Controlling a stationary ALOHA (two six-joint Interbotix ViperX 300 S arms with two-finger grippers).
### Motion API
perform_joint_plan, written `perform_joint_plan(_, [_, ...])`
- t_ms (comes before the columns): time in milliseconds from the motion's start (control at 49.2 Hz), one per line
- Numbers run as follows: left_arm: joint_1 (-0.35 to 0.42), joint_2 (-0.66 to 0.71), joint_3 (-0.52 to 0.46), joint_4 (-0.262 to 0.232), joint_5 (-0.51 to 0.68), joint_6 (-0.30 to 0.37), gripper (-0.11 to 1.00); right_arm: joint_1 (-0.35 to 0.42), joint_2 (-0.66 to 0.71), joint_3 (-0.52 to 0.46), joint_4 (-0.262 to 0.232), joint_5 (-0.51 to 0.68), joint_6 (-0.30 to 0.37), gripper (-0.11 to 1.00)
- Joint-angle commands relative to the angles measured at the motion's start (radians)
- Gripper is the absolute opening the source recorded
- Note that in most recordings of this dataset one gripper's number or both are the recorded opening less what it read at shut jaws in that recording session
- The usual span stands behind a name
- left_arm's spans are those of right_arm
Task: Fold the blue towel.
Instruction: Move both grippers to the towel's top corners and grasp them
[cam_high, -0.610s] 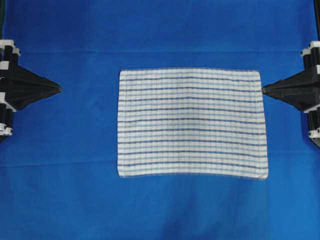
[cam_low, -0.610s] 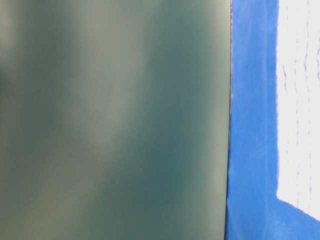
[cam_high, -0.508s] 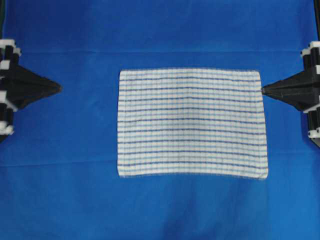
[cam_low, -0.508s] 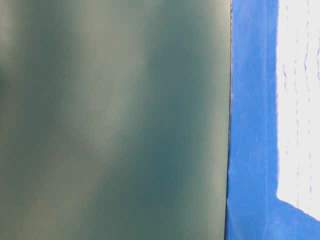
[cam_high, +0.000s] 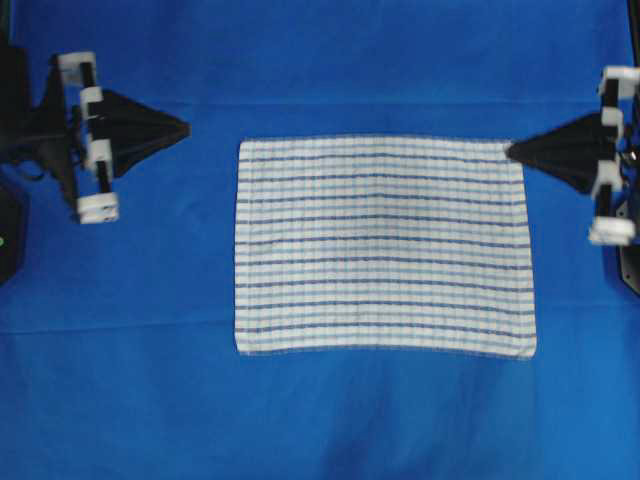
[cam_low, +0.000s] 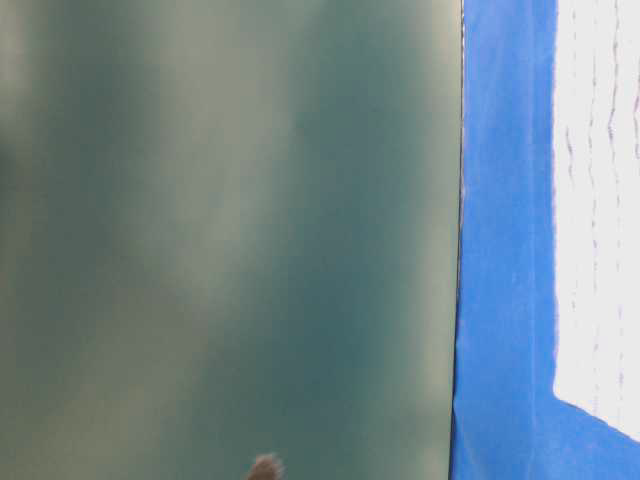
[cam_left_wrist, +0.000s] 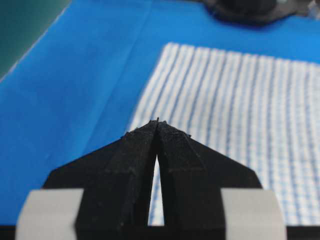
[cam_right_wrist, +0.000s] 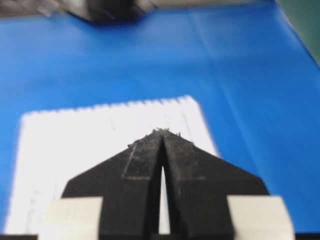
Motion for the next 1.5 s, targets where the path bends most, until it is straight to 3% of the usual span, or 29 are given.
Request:
perform_joint_plan(0, [0.025, 0.069, -0.04, -0.002, -0.011, -0.002, 0.0, -0.066, 0.038, -0.009, 0.008, 0.035, 0.002, 0.0])
perform_joint_plan(102, [0.041, 0.156, -0.066, -0.002, -0.011, -0.002, 0.1, -0.137, 0.097, 0.002, 0.012, 0.063, 0.003, 0.0])
perform_joint_plan(244, [0.052, 0.272, -0.103, -0.002, -0.011, -0.002, 0.48, -0.206, 0.198, 0.018, 0.012, 0.071, 0.0, 0.03])
perform_joint_plan(346, [0.058, 0.348, -0.133, -0.002, -0.011, -0.002, 0.74, -0.249, 0.268, 0.026, 0.008, 0.071, -0.002, 0.31])
perform_joint_plan(407, [0.071, 0.397, -0.149, -0.002, -0.011, -0.002, 0.81, -0.272, 0.311, 0.032, 0.005, 0.071, -0.002, 0.5])
perform_joint_plan(488, [0.086, 0.456, -0.163, -0.002, -0.014, -0.002, 0.79, -0.304, 0.368, 0.037, -0.002, 0.069, -0.002, 0.66])
perform_joint_plan(630, [0.11, 0.555, -0.178, -0.002, -0.035, -0.002, 0.78, -0.344, 0.462, 0.037, -0.003, 0.058, -0.002, 0.59])
perform_joint_plan(854, [0.141, 0.693, -0.186, -0.002, -0.083, -0.002, 0.78, -0.362, 0.589, 0.037, -0.002, 0.02, -0.002, 0.6])
perform_joint_plan(1159, [0.161, 0.735, -0.187, -0.002, -0.084, -0.002, 0.77, -0.365, 0.641, 0.037, -0.002, 0.018, -0.002, 0.58])
perform_joint_plan(1240, [0.161, 0.735, -0.187, -0.003, -0.075, 0.0, 0.75, -0.365, 0.641, 0.037, -0.002, 0.018, -0.002, 0.53])
perform_joint_plan(1321, [0.161, 0.735, -0.187, -0.003, -0.061, 0.0, 0.67, -0.365, 0.641, 0.037, -0.003, 0.021, -0.003, 0.41])
perform_joint_plan(1443, [0.16, 0.733, -0.187, -0.002, -0.029, 0.002, 0.4, -0.365, 0.641, 0.037, -0.003, 0.028, -0.006, 0.09])
perform_joint_plan(1484, [0.156, 0.735, -0.187, -0.002, -0.023, 0.009, 0.29, -0.365, 0.64, 0.037, -0.003, 0.032, -0.008, 0.06])
